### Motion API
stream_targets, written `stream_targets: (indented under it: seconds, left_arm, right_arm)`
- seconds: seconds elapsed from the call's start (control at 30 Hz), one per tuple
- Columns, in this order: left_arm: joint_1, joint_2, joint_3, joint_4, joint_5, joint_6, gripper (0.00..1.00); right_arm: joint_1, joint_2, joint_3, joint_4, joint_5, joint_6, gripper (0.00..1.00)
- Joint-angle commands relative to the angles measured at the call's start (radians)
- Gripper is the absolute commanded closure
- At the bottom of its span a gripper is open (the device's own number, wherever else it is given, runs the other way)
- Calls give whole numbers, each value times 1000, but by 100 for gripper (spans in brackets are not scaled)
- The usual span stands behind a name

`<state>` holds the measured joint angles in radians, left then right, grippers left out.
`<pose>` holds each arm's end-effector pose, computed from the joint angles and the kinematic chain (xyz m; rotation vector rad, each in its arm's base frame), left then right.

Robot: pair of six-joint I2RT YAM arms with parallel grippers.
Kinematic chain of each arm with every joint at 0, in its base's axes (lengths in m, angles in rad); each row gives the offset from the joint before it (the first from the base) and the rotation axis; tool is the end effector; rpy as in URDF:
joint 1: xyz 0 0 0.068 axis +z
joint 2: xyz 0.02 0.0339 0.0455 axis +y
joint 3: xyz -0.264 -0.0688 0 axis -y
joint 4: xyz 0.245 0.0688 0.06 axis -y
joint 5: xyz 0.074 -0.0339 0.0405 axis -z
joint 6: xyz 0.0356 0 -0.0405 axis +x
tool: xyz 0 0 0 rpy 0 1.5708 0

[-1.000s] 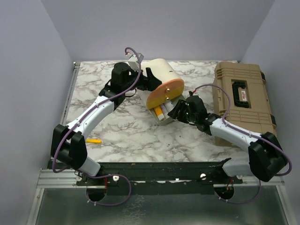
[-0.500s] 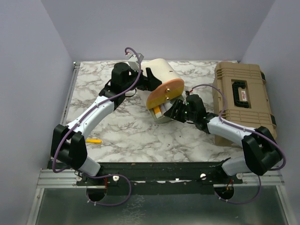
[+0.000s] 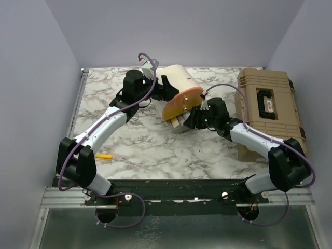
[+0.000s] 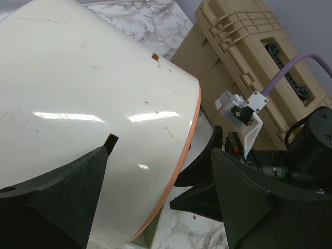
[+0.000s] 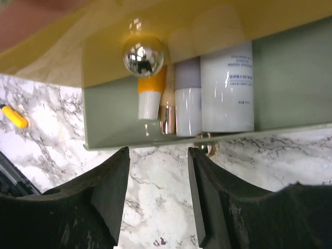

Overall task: Organize the makeup
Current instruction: Close the drawer in the storage box.

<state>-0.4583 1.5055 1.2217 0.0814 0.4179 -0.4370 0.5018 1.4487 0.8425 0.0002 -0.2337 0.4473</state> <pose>0.3157 -0.1718 0.3445 0.3384 1.8396 -1.0030 0.2702 0.1576 0.2234 -0.2009 2.2607 0.7786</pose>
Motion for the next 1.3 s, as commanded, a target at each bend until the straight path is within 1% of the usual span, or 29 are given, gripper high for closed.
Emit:
stream_targets:
  seconds: [0.0, 0.17, 0.23, 0.3, 0.4, 0.5, 0.6, 0.67, 0.77, 0.8, 0.9, 1.03, 1.07, 1.13, 1.23, 1.27]
  left_arm:
    - [-3, 1, -23, -52, 24, -1, 16]
    - [-3, 5, -26, -52, 26, -2, 16]
    - [-3, 8, -24, -50, 32, -3, 16]
    - [-3, 2, -27, -42, 31, 2, 16]
    - [-3, -4, -34, -28, 29, -2, 16]
    - [-3, 2, -30, -25, 37, -6, 16]
    - [-3, 5, -31, -25, 38, -7, 16]
    - [-3, -1, -36, -25, 35, -6, 16]
    - [-4, 7, -31, -25, 52, -8, 16]
    - [-3, 9, -29, -26, 60, -10, 16]
    - [-4, 7, -32, -26, 53, -13, 16]
    - [-3, 5, -34, -27, 54, -12, 16]
    - [-3, 8, -34, -26, 53, -12, 16]
    - [-3, 14, -32, -27, 56, -14, 16]
    - [-3, 20, -30, -26, 68, -17, 16]
    - [-3, 18, -30, -26, 68, -18, 16]
  right_arm:
    - [-6, -57, -76, 76, -33, -18, 46]
    - [-7, -53, -66, 7, -38, -249, 51]
    - [-7, -27, -35, -72, 5, -299, 54]
    - [-7, -9, -27, -85, 34, -325, 56]
    - [-6, 8, -57, -13, 68, -310, 57]
    - [-6, 15, -98, 132, 69, -285, 57]
    - [-6, 26, -103, 193, 69, -301, 57]
    - [-7, 30, -117, 243, 64, -329, 57]
    - [-7, 47, -155, 330, -6, -419, 57]
    - [-5, 49, -168, 351, -21, -450, 59]
    - [-6, 56, -217, 441, 9, -479, 61]
    - [-7, 52, -259, 513, 101, -475, 61]
    - [-6, 53, -269, 539, 112, -467, 63]
    - [-7, 55, -275, 575, 104, -469, 65]
    - [-7, 69, -257, 571, 90, -489, 66]
    - [-7, 78, -252, 573, 95, -487, 68]
